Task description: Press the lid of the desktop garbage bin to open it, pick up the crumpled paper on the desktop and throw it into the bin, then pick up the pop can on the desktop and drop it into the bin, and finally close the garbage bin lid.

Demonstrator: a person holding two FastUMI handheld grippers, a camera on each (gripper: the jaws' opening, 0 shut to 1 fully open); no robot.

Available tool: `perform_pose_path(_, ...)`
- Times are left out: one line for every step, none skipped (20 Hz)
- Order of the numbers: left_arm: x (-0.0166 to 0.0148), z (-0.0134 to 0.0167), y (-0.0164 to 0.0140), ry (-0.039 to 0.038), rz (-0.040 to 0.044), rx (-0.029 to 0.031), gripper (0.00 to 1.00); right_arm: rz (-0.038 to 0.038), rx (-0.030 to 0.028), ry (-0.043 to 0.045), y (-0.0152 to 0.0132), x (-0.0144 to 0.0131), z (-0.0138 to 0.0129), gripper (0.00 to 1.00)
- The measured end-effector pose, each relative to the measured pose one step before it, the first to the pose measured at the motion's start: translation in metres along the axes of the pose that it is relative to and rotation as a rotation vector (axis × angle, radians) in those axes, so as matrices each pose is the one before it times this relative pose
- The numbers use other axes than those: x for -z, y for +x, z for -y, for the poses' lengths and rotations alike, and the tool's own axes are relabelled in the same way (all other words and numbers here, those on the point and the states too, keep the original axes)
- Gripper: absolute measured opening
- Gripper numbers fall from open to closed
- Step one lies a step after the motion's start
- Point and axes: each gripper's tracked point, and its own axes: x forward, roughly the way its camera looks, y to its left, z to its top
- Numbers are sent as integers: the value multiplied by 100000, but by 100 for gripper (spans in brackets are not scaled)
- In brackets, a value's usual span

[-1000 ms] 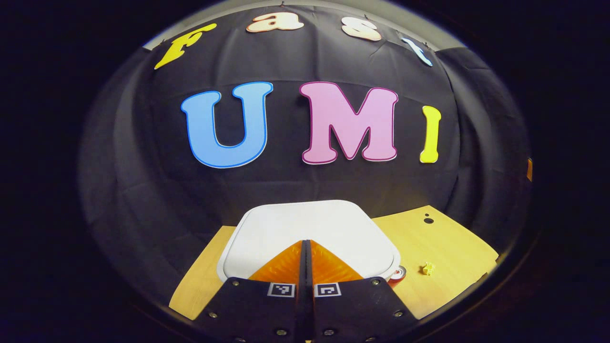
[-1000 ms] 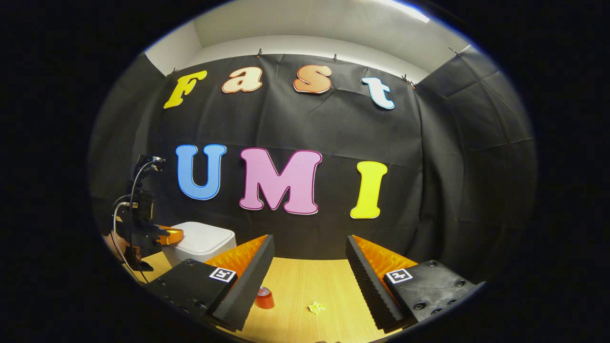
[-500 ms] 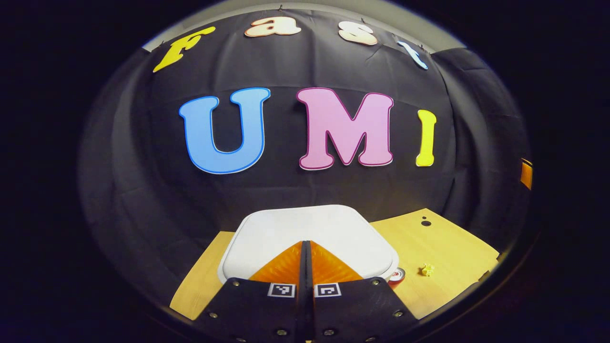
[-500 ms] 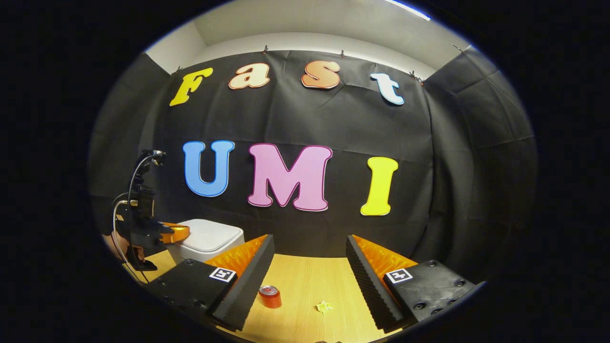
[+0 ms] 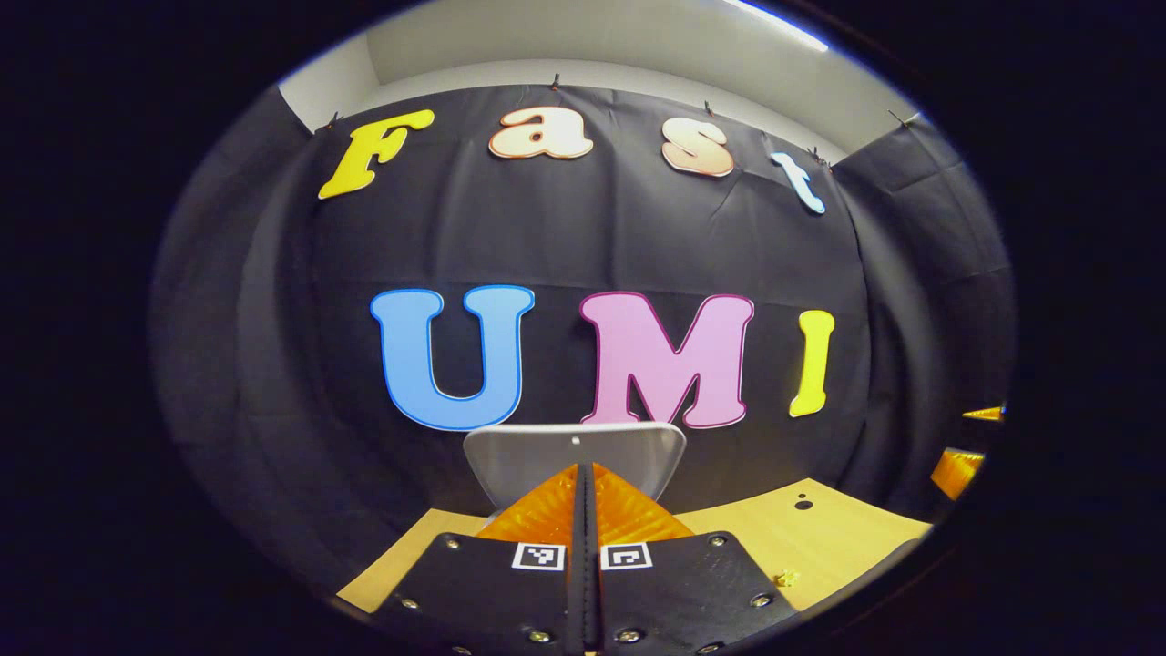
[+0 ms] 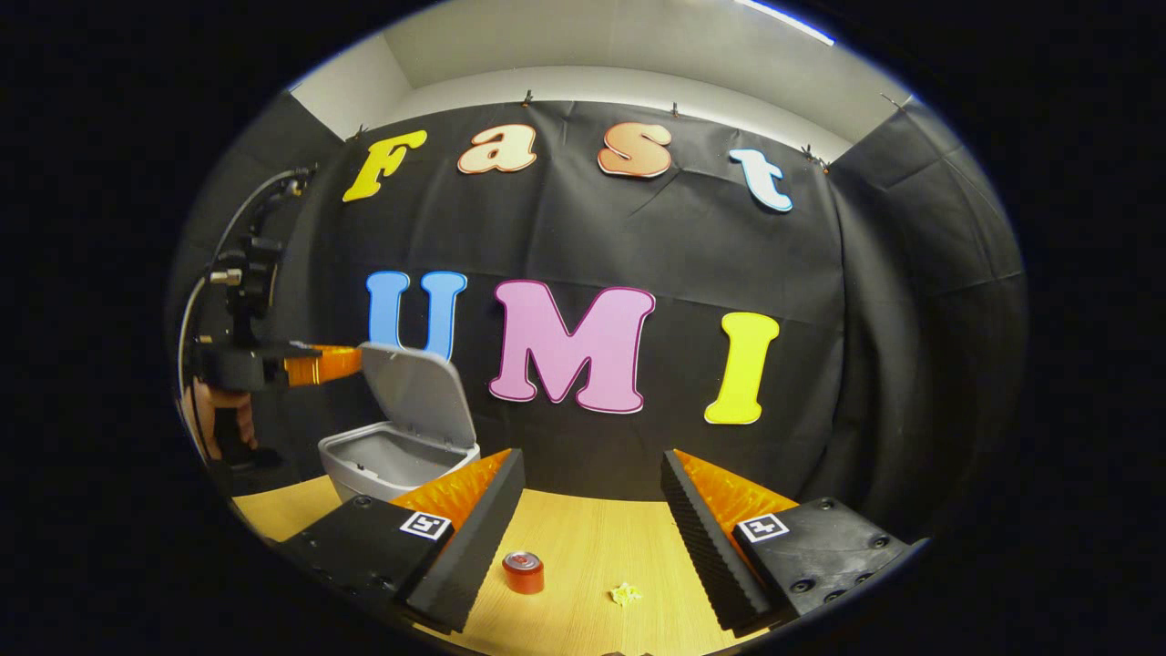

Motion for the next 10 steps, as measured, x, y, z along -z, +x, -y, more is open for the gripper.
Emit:
perform_pose_path(-814,296,-695,-855,1731,396,1,-530,-79,544,-28,105,-49,98)
perform_pose_path(-737,415,-516,-1497,1642,213,1,-214,150,251,-23,193,108,98)
perform_pose_path(-304,329,-817,-1401,1558,-261,1,-263,198,-107,-3,29,31,98)
perform_pose_path(-258,289,-776,-1119,1119,-679,1,-142,140,-22,85,52,73,98)
perform_pose_path(-181,354,-588,-1307,623,-171,5,-24,7,427,108,-36,10,98)
perform_pose_path(52,536,-362,-538,-228,109,8,-158,-180,707,125,57,-65,98)
perform_pose_path(198,506,-338,-126,-916,417,23,-70,-158,470,49,64,-41,98)
perform_pose_path(310,606,-302,201,-1211,863,29,170,73,-308,-18,11,21,98)
perform_pose_path(243,797,-186,461,-652,2275,52,-75,-189,-618,120,10,-77,98)
perform_pose_path(426,799,-194,561,-547,2392,75,-215,-244,-430,89,180,-58,98)
